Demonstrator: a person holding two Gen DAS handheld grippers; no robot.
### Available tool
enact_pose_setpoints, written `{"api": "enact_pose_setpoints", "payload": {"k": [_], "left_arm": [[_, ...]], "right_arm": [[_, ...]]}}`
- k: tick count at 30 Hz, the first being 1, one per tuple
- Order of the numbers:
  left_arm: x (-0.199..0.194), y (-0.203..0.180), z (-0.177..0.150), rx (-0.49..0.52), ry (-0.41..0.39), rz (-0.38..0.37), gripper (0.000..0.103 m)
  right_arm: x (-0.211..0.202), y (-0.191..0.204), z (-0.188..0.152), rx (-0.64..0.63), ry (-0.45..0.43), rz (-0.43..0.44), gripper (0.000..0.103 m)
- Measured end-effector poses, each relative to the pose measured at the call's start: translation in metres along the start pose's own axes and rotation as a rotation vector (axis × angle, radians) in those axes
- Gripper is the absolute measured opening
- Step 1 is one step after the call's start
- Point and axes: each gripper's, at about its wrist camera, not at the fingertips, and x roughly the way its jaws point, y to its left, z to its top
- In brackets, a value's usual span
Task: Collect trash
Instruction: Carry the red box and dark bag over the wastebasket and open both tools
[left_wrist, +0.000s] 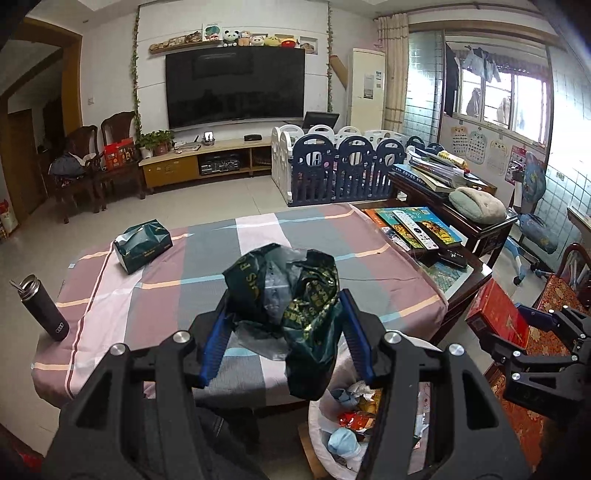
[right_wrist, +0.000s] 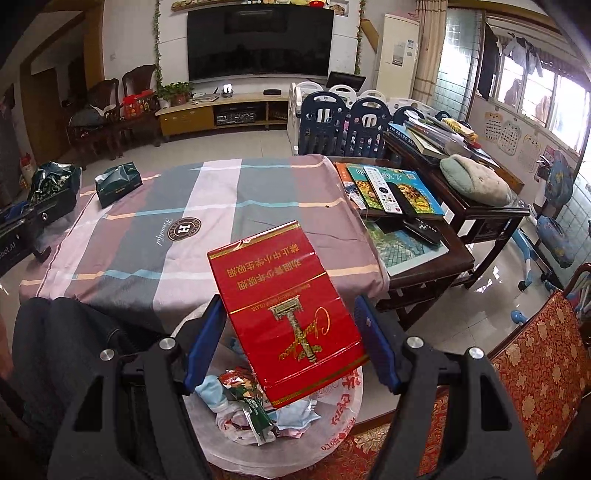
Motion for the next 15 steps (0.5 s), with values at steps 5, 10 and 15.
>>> {"api": "enact_pose_setpoints", "payload": {"k": [5,10,15], "left_arm": [[0.008,0.000,-0.001,-0.004,0.018,-0.012,0.057],[0.009,0.004,-0.002,-0.020,0.022,-0.030,0.057],[0.009,-0.001,-0.003,-0.015,0.027,-0.058,0.057]], "right_arm": [[0.025,-0.004,-0.011,0.047,0.097,0.012,0.070],[0.038,0.000,-0.020,0.049,0.139,0.011,0.070],[0.043,0.001,-0.023,0.046,0.159,0.016,0.070]]}}
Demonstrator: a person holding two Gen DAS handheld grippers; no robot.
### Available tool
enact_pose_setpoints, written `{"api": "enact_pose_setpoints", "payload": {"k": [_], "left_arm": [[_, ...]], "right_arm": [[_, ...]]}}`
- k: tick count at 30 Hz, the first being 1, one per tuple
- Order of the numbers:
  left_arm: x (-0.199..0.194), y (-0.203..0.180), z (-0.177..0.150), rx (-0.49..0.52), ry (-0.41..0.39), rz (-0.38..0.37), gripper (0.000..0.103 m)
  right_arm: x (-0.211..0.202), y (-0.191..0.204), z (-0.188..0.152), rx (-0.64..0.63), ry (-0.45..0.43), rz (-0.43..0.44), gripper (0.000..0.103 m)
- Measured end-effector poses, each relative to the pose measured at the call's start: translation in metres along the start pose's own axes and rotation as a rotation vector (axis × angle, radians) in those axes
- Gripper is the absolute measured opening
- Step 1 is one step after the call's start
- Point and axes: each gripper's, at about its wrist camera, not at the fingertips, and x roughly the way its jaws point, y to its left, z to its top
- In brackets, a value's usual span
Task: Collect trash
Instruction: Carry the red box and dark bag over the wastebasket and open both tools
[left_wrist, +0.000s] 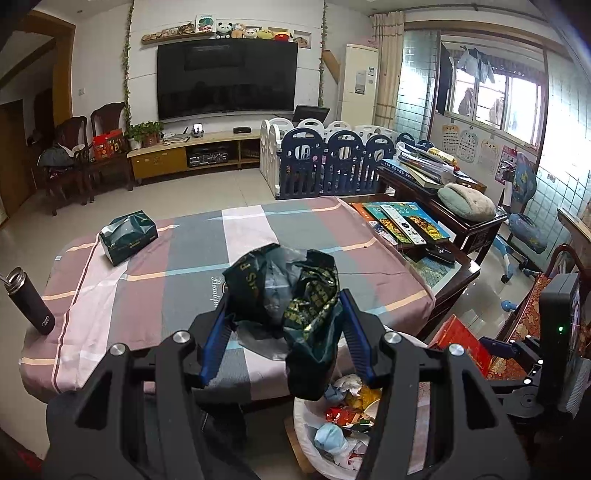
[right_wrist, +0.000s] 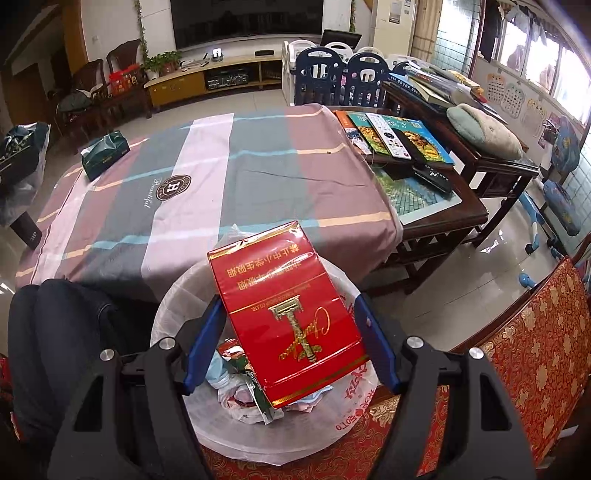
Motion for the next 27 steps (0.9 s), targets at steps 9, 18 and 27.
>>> {"api": "enact_pose_setpoints", "payload": {"k": [9,18,27], "left_arm": [[-0.002,-0.012,-0.001,0.036,0.000,-0.036,0.057],[0.038,-0.060,-0.023,0.105,0.158,-0.270,0.057],[0.087,-0.094,-0.055,0.160,0.343,-0.322,0.073]], "right_arm": [[0.000,-0.003,-0.001,0.007,0.001,-0.006,0.070],[-0.019,-0.041,0.008,0.075,-0.054,-0.079,0.070],[-0.022,-0.064,0.005,0.126,-0.053,-0.094,0.070]]}}
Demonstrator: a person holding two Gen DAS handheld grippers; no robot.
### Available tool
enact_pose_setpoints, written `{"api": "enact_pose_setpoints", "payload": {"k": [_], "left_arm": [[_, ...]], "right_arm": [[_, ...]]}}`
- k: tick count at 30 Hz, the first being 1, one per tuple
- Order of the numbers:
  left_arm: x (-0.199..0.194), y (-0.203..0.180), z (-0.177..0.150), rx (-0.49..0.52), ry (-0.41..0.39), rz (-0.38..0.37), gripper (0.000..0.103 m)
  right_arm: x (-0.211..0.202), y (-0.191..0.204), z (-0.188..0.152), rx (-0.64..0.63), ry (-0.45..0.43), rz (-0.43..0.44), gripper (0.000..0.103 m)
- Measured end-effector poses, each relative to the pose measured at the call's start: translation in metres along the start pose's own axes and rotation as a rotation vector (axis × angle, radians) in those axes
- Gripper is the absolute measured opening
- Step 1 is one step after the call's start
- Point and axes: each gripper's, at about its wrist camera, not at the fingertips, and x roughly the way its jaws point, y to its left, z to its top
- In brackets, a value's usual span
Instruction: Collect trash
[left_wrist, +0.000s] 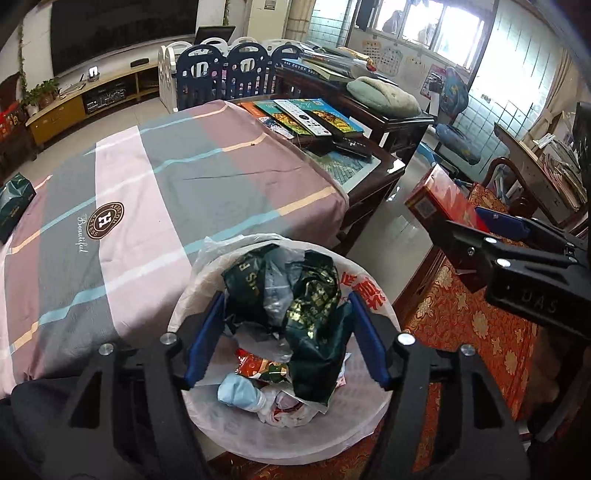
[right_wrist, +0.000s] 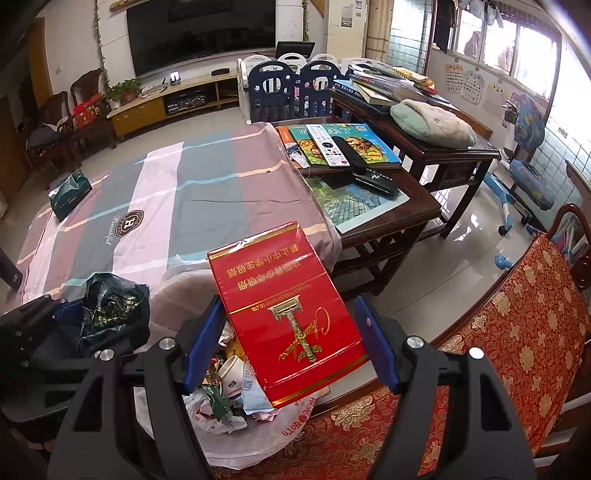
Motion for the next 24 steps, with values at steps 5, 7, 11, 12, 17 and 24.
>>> {"api": "enact_pose_setpoints", "payload": {"k": [5,7,11,12,17,24], "left_arm": [[-0.023,0.010,0.001,-0.018,-0.045,0.077,0.088],[-0.033,0.018,0.001,-0.028,-0.049,0.144,0.088],[-0.059,0.035,-0.002,-0.060,-0.085,0.238,0.089],[-0.067,0.037,-0.002,-0.065,-0.102,0.250,0.089],[-0.105,0.044,-0.008,-0.077,-0.175,0.327,0.093],[-0.150,0.049,-0.009,-0.098,-0.278,0.385,0.096]], "right_arm": [[0.006,0.012,-0.005,-0.024,0.026,0.030,0.070],[0.008,0.018,-0.005,-0.037,0.031,0.038,0.070],[0.010,0.029,-0.008,-0.055,0.055,0.066,0.071],[0.010,0.033,-0.008,-0.062,0.061,0.074,0.071],[0.011,0.050,-0.010,-0.094,0.086,0.115,0.072],[-0.031,0.055,0.003,-0.073,0.005,0.165,0.092]]}}
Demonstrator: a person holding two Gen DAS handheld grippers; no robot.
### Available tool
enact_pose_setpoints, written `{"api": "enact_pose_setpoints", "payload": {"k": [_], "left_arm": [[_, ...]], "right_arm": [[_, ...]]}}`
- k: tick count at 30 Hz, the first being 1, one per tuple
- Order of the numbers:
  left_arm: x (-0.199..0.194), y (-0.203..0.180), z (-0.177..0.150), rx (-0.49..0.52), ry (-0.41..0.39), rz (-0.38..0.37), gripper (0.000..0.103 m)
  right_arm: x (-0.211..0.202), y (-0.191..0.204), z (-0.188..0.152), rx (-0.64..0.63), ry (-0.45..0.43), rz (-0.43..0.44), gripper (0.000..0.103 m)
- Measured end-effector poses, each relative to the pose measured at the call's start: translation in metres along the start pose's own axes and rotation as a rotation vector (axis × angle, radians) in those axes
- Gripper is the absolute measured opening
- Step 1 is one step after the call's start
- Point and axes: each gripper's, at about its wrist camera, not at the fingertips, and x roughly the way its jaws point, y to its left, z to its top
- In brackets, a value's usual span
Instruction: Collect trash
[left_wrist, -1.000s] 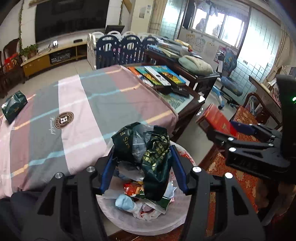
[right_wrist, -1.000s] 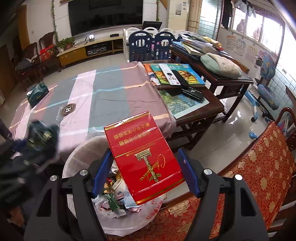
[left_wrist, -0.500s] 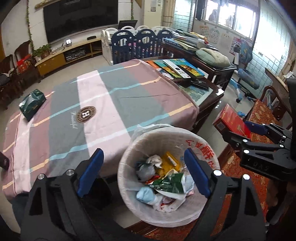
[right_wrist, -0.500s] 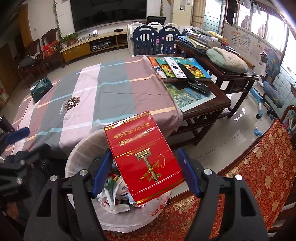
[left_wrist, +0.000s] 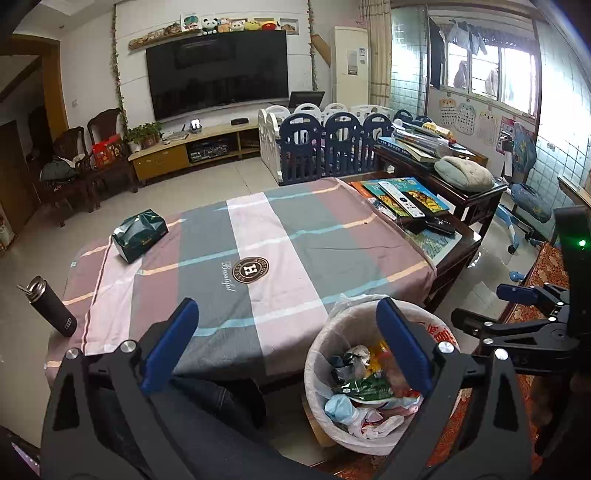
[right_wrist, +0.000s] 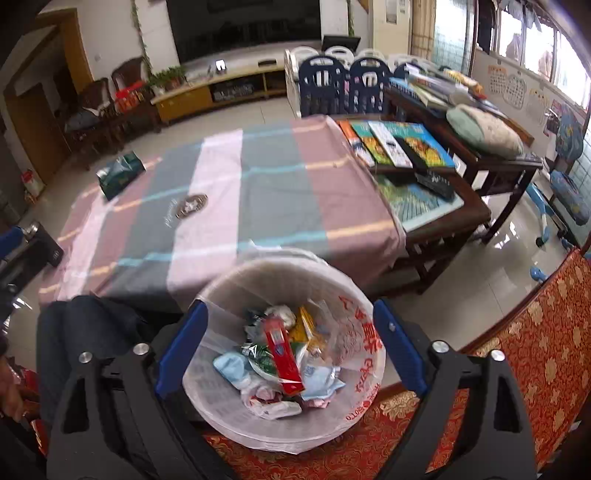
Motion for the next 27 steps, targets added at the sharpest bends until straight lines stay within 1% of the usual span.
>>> {"api": "enact_pose_setpoints", "payload": {"k": [1,4,5,7,10,12,15,17,22,27], "left_arm": [[-0.005,0.002,0.003,-0.006,-0.011,0.009,0.097],[-0.023,0.011,0.010,-0.038,-0.051,0.028,0.098],[-0.029,0.014,0.012,-0.048,-0.063,0.033,0.099],[-0.045,0.021,0.016,-0.084,-0.086,0.050,0.099],[-0.067,0.030,0.018,-0.126,-0.124,0.057,0.100],[-0.080,0.034,0.020,-0.142,-0.141,0.076,0.100],[-0.094,0.039,0.021,-0.154,-0.158,0.087,0.100],[-0.101,0.043,0.021,-0.167,-0.170,0.095,0.100],[-0.107,0.048,0.022,-0.181,-0.180,0.113,0.100],[-0.107,0.049,0.021,-0.178,-0.172,0.117,0.100]], "right_arm": [[-0.010,0.001,0.003,0.001,-0.021,-0.003,0.092],[-0.044,0.005,0.012,0.011,-0.097,0.000,0.100],[-0.057,0.006,0.014,0.014,-0.118,0.001,0.100],[-0.079,0.010,0.019,0.003,-0.154,-0.029,0.100],[-0.106,0.017,0.023,-0.018,-0.217,-0.105,0.100],[-0.114,0.019,0.025,-0.014,-0.230,-0.117,0.100],[-0.118,0.018,0.026,0.006,-0.232,-0.070,0.100],[-0.118,0.020,0.025,0.011,-0.227,-0.062,0.100],[-0.119,0.032,0.023,-0.027,-0.227,-0.095,0.100],[-0.119,0.041,0.021,-0.057,-0.227,-0.091,0.100]]}}
